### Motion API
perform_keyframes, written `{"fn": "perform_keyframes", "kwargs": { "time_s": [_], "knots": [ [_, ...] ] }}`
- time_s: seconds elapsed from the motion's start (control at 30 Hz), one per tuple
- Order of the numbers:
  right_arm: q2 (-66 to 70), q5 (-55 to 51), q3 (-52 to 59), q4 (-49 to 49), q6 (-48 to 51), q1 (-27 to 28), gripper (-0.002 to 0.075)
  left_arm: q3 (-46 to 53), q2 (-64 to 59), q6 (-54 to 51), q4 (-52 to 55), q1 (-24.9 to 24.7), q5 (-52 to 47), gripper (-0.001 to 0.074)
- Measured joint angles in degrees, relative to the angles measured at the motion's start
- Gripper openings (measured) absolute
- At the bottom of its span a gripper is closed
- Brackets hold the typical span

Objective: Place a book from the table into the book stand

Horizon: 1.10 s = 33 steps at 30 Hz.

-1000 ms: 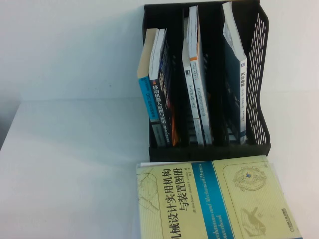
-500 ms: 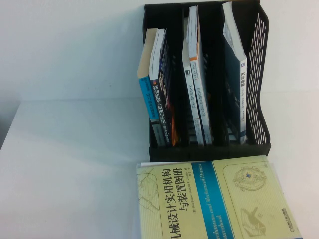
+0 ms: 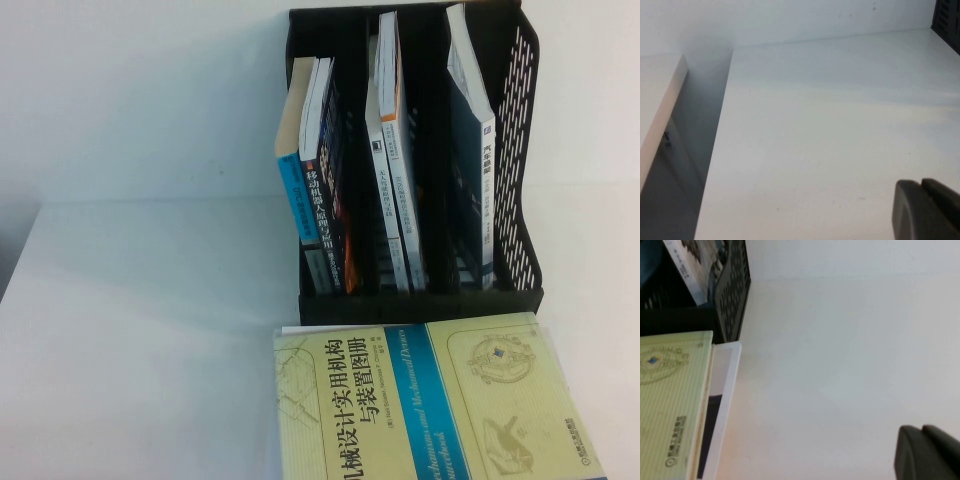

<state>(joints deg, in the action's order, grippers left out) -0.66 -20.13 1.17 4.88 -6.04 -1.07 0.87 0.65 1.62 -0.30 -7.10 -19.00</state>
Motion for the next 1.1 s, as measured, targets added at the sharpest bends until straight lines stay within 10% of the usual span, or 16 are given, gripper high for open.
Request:
{"fn": "perform_keyframes", "kwargs": {
  "time_s": [1.1],
  "knots": [
    [0.0, 0.0, 0.0, 0.0, 0.0, 0.0, -0.0003, 0.0, 0.0, -1.6, 1.5, 0.0, 0.0, -0.0004]
  ]
}}
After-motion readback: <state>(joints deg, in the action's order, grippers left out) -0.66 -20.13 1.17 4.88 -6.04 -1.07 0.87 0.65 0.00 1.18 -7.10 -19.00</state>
